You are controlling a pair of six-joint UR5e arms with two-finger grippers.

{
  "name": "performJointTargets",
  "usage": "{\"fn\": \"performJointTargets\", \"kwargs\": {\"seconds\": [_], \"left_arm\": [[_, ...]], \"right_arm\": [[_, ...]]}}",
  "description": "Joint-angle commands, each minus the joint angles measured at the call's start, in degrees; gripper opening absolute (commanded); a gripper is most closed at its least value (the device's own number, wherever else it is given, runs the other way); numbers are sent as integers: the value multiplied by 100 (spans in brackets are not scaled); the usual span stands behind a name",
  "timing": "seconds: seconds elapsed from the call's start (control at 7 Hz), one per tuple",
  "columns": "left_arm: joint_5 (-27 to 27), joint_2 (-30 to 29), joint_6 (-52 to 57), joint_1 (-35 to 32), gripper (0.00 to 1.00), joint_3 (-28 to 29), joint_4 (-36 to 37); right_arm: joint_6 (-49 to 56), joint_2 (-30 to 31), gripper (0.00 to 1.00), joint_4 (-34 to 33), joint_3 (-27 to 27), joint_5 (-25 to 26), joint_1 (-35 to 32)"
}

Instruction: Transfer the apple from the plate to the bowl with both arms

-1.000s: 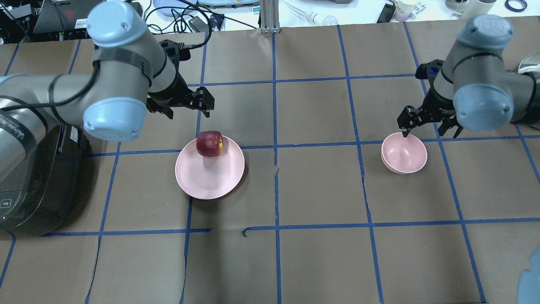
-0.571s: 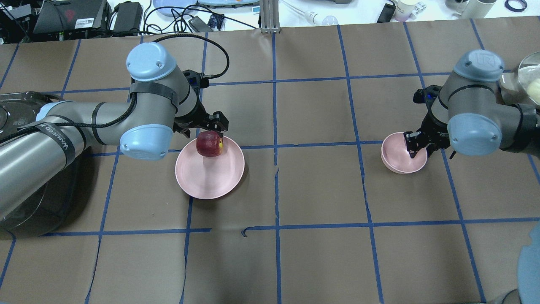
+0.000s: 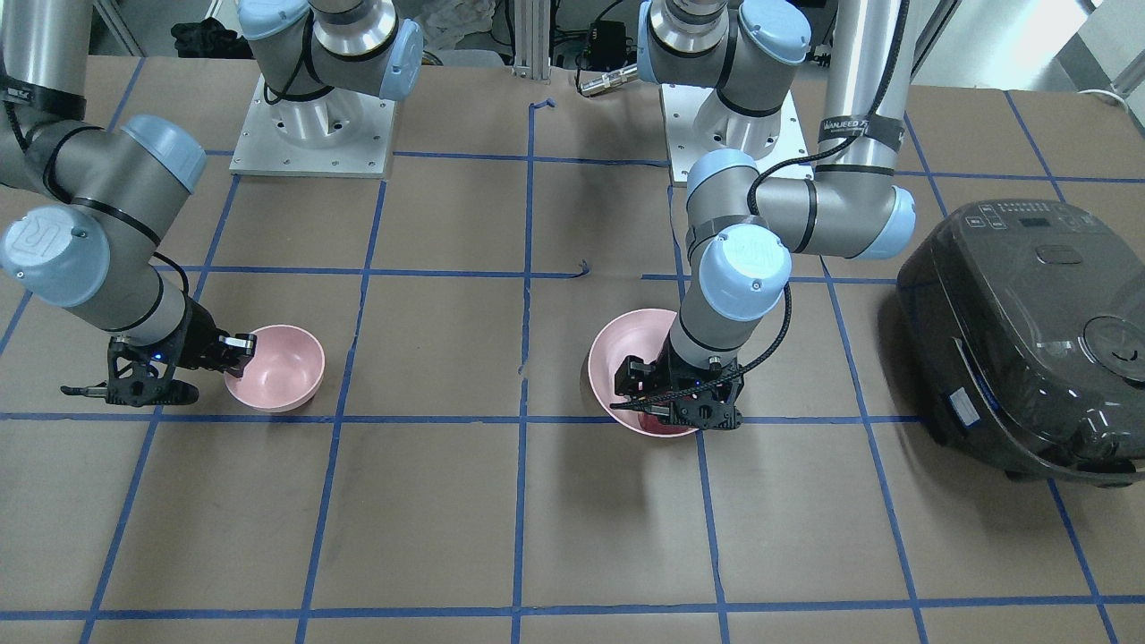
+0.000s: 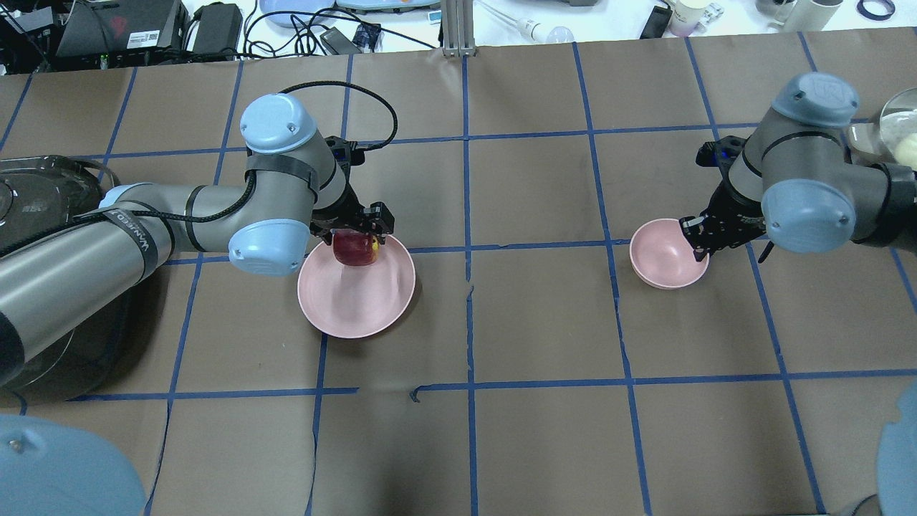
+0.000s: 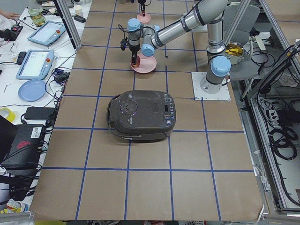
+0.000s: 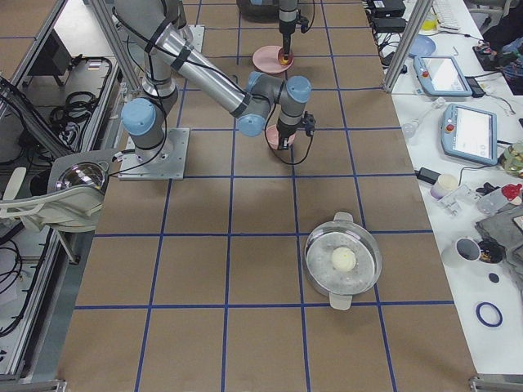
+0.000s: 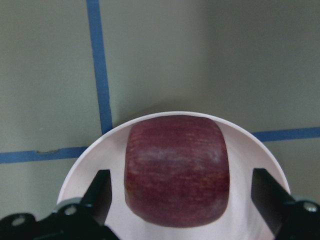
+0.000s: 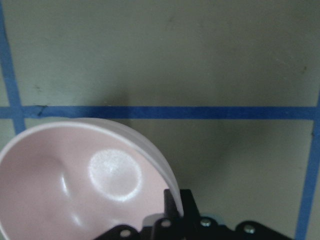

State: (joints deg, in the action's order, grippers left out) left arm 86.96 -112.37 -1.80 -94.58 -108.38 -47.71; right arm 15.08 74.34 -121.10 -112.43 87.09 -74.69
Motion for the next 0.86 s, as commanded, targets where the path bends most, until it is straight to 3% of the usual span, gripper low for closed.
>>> {"fn": "performJointTargets", "kwargs": {"seconds": [0.0,0.14,0.29,0.43,0.57,0.71], "left_arm": [[-13,-206,57,1,74,19,34],[-13,-180,66,1,48,28,60],[-13,-75,66,-26,33,28,52],[-21,56,31,-130,24,28,34],[-30,144,-30,-297,22,37,8],[-117,241,-109,-490,14,98,-18]], "right_arm": [[-1184,10,0,86,72,-368,-892],[-2010,-16,0,25,80,-368,-1551],[-2236,-42,0,60,46,-368,-1897],[-2307,-51,0,77,28,-359,-2031],[-2369,-51,0,78,28,-342,-2041],[-2344,1,98,69,63,-176,-2032]]}}
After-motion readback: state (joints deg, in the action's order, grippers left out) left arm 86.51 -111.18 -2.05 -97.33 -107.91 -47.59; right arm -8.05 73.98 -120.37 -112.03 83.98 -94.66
